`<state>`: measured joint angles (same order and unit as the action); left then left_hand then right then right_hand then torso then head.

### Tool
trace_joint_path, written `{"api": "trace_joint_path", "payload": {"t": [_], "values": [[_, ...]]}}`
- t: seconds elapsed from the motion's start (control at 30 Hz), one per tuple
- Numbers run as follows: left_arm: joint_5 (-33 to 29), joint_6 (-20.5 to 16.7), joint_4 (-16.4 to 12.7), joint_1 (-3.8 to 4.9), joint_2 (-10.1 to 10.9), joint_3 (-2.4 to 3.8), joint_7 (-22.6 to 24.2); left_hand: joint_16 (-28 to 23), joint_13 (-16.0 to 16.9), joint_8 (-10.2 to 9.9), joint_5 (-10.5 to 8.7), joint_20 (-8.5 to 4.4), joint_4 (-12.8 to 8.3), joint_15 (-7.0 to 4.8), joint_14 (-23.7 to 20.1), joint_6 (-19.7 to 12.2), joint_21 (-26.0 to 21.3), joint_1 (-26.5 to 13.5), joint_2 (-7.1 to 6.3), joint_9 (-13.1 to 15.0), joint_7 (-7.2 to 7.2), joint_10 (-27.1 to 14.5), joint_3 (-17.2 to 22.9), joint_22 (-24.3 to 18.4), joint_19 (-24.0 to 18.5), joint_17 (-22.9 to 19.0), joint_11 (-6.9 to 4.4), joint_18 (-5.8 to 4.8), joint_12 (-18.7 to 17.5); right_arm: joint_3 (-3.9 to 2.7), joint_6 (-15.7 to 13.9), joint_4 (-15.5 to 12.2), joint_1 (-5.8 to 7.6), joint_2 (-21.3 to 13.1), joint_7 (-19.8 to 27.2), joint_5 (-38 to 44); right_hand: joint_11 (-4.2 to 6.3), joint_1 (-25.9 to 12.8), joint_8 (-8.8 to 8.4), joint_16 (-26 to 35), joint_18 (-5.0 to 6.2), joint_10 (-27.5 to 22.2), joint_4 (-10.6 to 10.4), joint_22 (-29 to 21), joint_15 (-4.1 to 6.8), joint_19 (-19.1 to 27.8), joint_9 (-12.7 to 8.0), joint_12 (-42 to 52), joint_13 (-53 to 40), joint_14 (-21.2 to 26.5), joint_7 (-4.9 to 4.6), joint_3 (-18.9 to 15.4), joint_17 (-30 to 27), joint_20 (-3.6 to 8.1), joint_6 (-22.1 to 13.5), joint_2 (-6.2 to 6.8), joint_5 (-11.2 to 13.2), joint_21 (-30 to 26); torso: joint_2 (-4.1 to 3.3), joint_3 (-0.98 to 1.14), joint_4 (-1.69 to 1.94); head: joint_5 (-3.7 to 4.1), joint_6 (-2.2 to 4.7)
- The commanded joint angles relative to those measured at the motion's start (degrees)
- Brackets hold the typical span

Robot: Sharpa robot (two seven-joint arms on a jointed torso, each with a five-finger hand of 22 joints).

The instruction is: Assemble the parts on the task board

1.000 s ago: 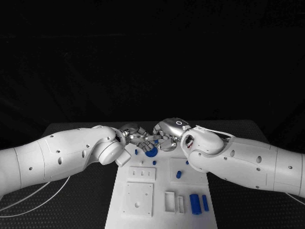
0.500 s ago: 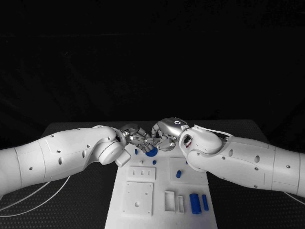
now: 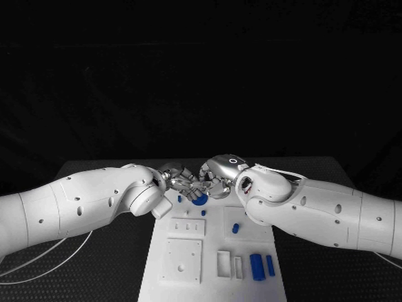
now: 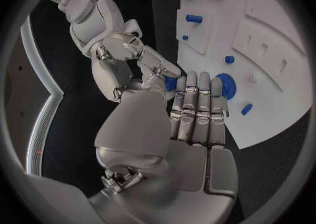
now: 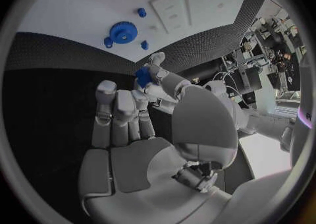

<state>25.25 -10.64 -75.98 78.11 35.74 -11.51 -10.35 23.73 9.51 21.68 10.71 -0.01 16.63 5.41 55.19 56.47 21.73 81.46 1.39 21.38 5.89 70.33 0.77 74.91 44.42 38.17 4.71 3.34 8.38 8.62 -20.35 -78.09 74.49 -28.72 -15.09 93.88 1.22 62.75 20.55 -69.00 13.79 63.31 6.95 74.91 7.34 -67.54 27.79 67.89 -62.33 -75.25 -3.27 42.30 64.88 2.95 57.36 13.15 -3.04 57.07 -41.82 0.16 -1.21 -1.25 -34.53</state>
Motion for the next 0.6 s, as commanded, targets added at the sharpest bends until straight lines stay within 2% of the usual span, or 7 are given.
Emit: {"api": "trace_joint_path", "payload": {"t": [0.03,0.27,0.33,0.4,0.47,0.57,0.6], "values": [[-0.36,0.57,-0.07,0.14,-0.31,0.14,1.03,0.41,0.11,-0.4,0.86,-0.45,-0.02,-0.16,0.25,0.34,0.22,0.22,1.73,0.09,-0.04,0.38,-0.42,0.95,-0.25,0.1,0.06,0.2,0.28,0.12,1.43,-0.31,-0.12,0.35,0.48,0.82,0.28,0.12,0.33,0.17,1.21,0.14,-0.33,0.56,0.23,-0.23,0.09,0.03,0.09,-0.2,-1.58,0.06,0.09,0.05,1.81,0.3,0.25,0.27,0.0,0.01,0.01,-0.01,0.01],[-2.08,0.66,0.04,0.14,-0.36,0.14,1.31,0.53,0.16,-0.51,2.11,-0.51,-0.02,-0.21,0.17,0.54,0.15,0.51,3.39,0.13,-0.15,0.4,-1.09,0.96,-0.41,0.14,-0.01,0.12,0.33,0.28,1.62,-0.06,-0.26,0.5,0.41,0.99,0.28,0.15,0.32,0.17,1.21,0.14,-0.36,0.55,0.23,-0.24,0.1,0.02,0.1,-0.2,-1.58,0.08,0.09,0.05,1.81,0.31,0.25,0.26,0.01,0.02,-0.01,-0.04,-0.11],[-2.48,0.72,0.06,0.14,-0.37,0.14,1.44,0.62,0.21,-0.64,7.13,-0.53,-0.07,-0.22,0.03,0.74,0.05,0.56,3.99,0.2,-0.27,0.37,-2.08,0.97,-0.63,0.17,-0.05,0.03,0.37,0.32,1.64,0.01,-0.34,0.59,0.42,1.01,0.28,0.17,0.32,0.17,1.21,0.14,-0.37,0.55,0.23,-0.24,0.1,0.02,0.1,-0.2,-1.58,0.08,0.1,0.05,1.81,0.31,0.25,0.26,0.02,0.02,-0.02,-0.03,-0.1],[-3.02,0.78,0.05,0.14,-0.37,0.15,1.42,0.71,0.26,-0.65,9.77,-0.55,-0.05,-0.24,-0.02,0.96,0.03,0.36,3.49,0.29,-0.38,0.42,-3.17,0.97,-0.66,0.19,-0.1,0.01,0.43,0.34,1.69,0.03,-0.41,0.62,0.42,1.03,0.28,0.18,0.32,0.18,1.21,0.14,-0.37,0.55,0.23,-0.24,0.11,0.02,0.1,-0.2,-1.58,0.09,0.1,0.05,1.8,0.31,0.25,0.26,0.02,0.02,-0.03,-0.05,-0.06],[-3.73,0.8,0.08,0.14,-0.39,0.15,1.2,0.78,0.31,-0.72,14.83,-0.56,0.0,-0.26,-0.06,1.13,-0.07,-0.8,2.44,0.37,-0.48,0.48,-4.21,0.9,-0.66,0.2,-0.15,-0.02,0.49,0.37,1.74,0.06,-0.43,0.67,0.4,1.12,0.28,0.19,0.31,0.18,1.21,0.14,-0.37,0.55,0.24,-0.24,0.11,0.02,0.1,-0.2,-1.58,0.09,0.1,0.05,1.8,0.31,0.25,0.26,-0.02,0.03,-0.04,-0.12,-0.09],[-4.49,1.5,0.18,0.14,-0.44,0.15,0.55,0.89,0.39,-0.66,18.67,-0.6,0.06,-0.31,-0.03,1.7,-0.18,-2.27,0.91,0.55,-0.73,0.6,-4.54,0.84,-0.57,0.17,-0.22,-0.06,0.6,0.38,1.78,0.08,-0.44,0.69,0.4,1.17,0.28,0.21,0.31,0.18,1.21,0.14,-0.38,0.55,0.24,-0.24,0.11,0.02,0.1,-0.2,-1.58,0.1,0.1,0.05,1.8,0.32,0.25,0.25,-0.02,0.05,-0.05,-0.1,-0.17],[-4.59,1.73,0.18,0.14,-0.44,0.15,0.28,0.9,0.4,-0.63,19.11,-0.62,0.02,-0.33,-0.02,1.8,-0.21,-2.3,0.76,0.57,-0.78,0.62,-4.43,0.83,-0.58,0.16,-0.24,-0.05,0.63,0.38,1.84,0.08,-0.44,0.69,0.38,1.17,0.28,0.22,0.31,0.18,1.21,0.14,-0.38,0.55,0.24,-0.24,0.11,0.02,0.1,-0.2,-1.58,0.1,0.1,0.06,1.8,0.32,0.25,0.25,-0.02,0.05,-0.03,-0.08,-0.22]]}}
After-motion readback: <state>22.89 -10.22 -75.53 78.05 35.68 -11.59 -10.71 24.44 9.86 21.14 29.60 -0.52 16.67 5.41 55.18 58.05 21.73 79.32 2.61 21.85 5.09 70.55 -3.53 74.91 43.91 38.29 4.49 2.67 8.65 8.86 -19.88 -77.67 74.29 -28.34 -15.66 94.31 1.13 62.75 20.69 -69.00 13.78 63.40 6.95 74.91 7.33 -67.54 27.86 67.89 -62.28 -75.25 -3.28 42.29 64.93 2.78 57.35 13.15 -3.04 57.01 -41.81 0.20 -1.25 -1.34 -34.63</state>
